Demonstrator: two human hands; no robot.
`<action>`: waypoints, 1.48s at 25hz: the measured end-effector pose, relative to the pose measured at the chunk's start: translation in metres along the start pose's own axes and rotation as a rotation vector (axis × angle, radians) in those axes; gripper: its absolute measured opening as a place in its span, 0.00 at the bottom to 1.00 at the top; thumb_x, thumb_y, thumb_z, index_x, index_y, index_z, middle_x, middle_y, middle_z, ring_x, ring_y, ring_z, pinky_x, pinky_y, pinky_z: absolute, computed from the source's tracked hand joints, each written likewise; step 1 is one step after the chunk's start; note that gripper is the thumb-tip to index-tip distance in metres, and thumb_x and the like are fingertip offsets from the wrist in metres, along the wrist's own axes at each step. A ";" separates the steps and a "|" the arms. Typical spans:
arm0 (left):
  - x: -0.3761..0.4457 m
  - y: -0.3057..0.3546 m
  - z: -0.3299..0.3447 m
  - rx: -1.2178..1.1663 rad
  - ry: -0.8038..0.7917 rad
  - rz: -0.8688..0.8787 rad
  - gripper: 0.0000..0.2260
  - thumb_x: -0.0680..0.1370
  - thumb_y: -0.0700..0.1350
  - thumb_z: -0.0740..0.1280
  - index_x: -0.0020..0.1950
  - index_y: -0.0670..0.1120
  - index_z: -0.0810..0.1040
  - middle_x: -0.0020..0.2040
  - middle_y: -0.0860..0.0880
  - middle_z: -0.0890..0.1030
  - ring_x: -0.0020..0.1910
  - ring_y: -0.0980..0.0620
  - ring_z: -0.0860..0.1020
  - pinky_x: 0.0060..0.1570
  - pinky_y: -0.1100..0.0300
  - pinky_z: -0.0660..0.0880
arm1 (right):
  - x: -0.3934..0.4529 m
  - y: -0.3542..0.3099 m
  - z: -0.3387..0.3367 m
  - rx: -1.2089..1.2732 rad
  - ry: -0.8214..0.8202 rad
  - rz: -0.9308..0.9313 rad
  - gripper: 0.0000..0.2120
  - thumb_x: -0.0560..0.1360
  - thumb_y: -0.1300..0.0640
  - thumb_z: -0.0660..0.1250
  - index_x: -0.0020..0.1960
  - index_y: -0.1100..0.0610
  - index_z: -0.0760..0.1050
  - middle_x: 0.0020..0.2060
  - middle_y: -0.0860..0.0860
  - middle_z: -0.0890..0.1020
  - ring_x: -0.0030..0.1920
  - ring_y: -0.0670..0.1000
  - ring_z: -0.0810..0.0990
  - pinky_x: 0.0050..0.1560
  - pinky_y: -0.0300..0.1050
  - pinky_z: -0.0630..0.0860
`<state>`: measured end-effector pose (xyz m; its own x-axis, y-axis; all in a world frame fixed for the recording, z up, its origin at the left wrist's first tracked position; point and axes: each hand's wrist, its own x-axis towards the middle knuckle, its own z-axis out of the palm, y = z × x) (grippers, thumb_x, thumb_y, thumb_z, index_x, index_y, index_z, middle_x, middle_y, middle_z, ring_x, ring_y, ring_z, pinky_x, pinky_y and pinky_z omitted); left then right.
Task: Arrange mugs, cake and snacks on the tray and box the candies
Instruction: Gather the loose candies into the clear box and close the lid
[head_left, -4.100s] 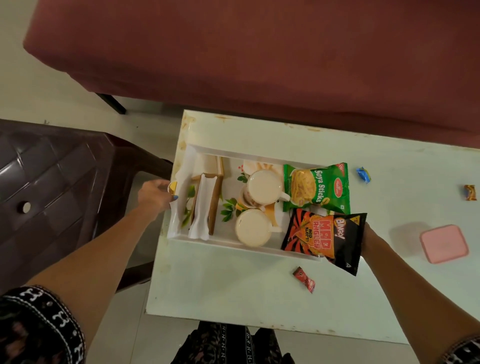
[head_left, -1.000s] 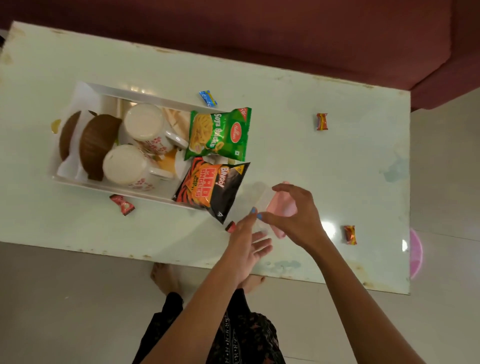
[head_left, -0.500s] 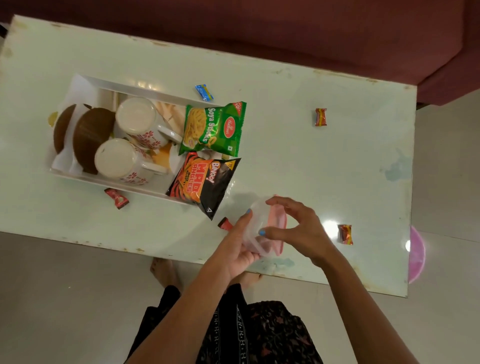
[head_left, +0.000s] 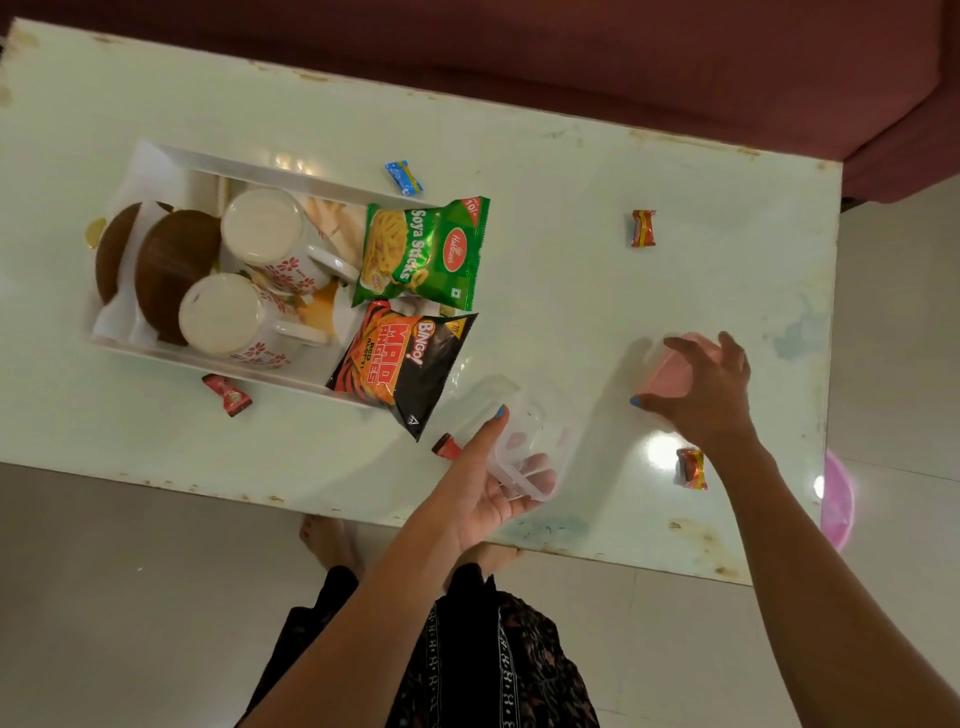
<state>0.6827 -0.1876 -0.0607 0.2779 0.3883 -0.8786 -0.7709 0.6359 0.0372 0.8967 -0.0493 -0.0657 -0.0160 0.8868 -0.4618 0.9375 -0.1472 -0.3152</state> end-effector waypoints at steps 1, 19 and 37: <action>0.001 -0.001 0.001 0.003 -0.002 -0.002 0.31 0.68 0.58 0.70 0.63 0.40 0.71 0.54 0.36 0.77 0.48 0.42 0.80 0.47 0.50 0.80 | 0.000 0.000 -0.001 -0.001 0.023 0.006 0.38 0.62 0.49 0.79 0.69 0.51 0.68 0.74 0.61 0.58 0.75 0.61 0.52 0.71 0.57 0.58; -0.008 -0.014 -0.044 1.631 0.690 0.965 0.16 0.73 0.39 0.67 0.61 0.44 0.75 0.61 0.44 0.75 0.58 0.45 0.73 0.55 0.52 0.76 | -0.058 0.004 0.006 0.238 0.307 0.289 0.11 0.73 0.63 0.64 0.54 0.57 0.79 0.51 0.54 0.84 0.49 0.58 0.81 0.51 0.44 0.72; -0.024 -0.055 0.023 0.939 0.378 0.835 0.08 0.74 0.48 0.70 0.50 0.47 0.83 0.36 0.58 0.81 0.37 0.61 0.80 0.36 0.73 0.74 | -0.153 -0.034 0.052 0.734 0.283 0.318 0.06 0.71 0.57 0.72 0.44 0.46 0.82 0.42 0.43 0.84 0.44 0.41 0.83 0.40 0.24 0.74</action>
<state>0.7315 -0.2166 -0.0307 -0.3810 0.7762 -0.5024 0.1013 0.5751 0.8118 0.8490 -0.2024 -0.0273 0.3891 0.8170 -0.4255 0.4177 -0.5682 -0.7090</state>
